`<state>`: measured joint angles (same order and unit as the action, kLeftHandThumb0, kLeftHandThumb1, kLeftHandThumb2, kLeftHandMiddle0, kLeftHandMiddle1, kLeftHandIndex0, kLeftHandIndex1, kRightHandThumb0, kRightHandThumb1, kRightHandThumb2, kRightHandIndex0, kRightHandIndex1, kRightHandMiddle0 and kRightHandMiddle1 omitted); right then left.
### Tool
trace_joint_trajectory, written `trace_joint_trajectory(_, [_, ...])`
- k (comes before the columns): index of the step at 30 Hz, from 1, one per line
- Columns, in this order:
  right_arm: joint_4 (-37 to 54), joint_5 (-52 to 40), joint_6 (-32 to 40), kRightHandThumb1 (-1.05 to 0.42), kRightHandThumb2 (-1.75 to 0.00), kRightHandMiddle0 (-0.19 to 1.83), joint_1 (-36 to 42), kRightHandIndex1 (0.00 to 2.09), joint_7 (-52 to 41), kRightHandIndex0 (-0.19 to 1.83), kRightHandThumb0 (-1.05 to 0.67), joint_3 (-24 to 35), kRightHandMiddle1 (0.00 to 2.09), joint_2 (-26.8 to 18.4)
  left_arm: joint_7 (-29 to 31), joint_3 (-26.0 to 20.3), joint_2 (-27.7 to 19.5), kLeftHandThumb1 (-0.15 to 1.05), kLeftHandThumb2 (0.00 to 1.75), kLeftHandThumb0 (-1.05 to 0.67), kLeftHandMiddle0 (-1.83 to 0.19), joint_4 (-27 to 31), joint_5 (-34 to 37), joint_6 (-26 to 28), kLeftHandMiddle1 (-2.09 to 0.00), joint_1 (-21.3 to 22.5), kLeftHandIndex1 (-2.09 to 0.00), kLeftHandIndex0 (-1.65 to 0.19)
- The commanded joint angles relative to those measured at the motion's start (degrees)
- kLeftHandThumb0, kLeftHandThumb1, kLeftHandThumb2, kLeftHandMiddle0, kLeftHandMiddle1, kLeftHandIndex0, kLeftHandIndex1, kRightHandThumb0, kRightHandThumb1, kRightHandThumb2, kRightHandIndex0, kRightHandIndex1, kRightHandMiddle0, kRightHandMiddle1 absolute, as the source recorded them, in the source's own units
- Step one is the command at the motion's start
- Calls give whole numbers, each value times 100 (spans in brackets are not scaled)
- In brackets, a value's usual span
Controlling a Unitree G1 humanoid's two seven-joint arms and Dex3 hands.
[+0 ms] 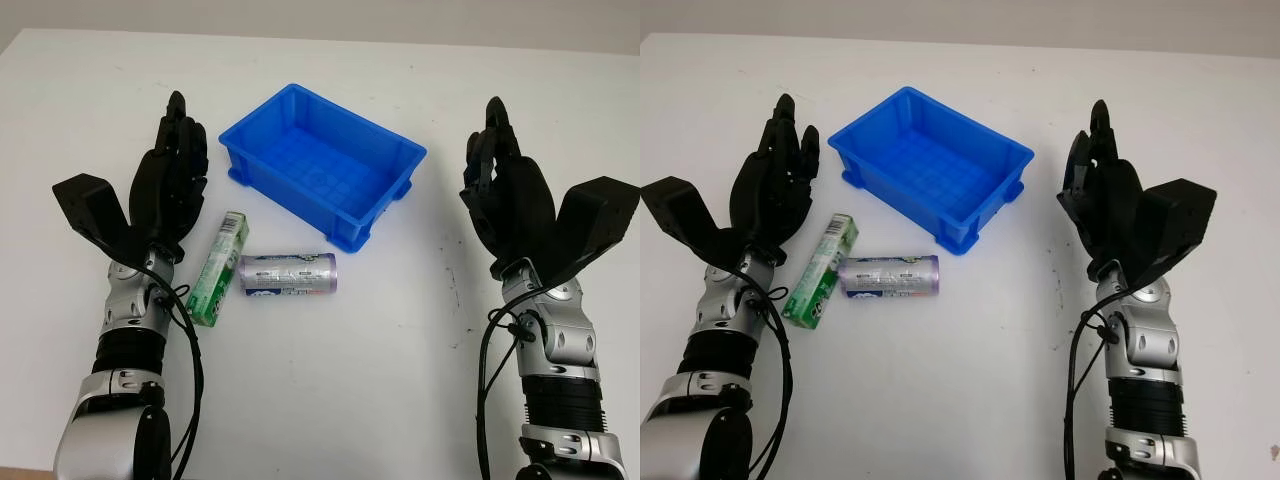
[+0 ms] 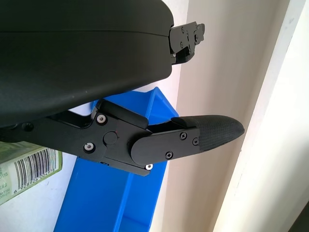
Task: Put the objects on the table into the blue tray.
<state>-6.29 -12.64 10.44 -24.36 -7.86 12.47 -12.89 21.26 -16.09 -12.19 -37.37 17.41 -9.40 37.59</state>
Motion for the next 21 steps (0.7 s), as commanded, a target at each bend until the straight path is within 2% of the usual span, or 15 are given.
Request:
trace_joint_trajectory(1, [159, -32, -16, -105, -80, -19, 100, 0, -19, -19, -69, 36, 0, -19, 1, -5, -54, 105, 57, -77, 19, 124, 15, 7, 0, -71, 0, 19])
trace_joint_trajectory(9, [51, -91, 125, -105, -79, -19, 12, 0, -144, -19, -69, 76, 0, -123, -33, 26, -49, 105, 56, -78, 19, 36, -39, -26, 0, -7, 0, 19])
trace_joint_trajectory(12, [232, 2, 130, -105, -72, -19, -20, 0, -125, -19, -69, 71, 0, -225, -61, 14, -29, 105, 57, -77, 19, 31, -37, -59, 0, -19, 0, 19])
trace_joint_trajectory(15, [553, 273, 61, -105, -49, -19, -67, 0, -4, -19, -72, -13, 1, -347, -40, 8, -34, 105, 57, -77, 19, 57, -19, -81, 0, -37, 0, 19])
trace_joint_trajectory(18, [1106, 946, -201, -105, -25, -9, -171, 6, 112, -8, -64, -270, 7, -629, -32, -9, -34, 105, 58, -77, 19, 113, 13, -73, 0, -64, 0, 19])
trace_joint_trajectory(21, [1642, 1072, -153, -101, -10, -5, -236, 9, -12, -3, -61, -379, 11, -724, -96, -8, -14, 105, 57, -77, 19, 182, 7, -38, 0, -98, 0, 19])
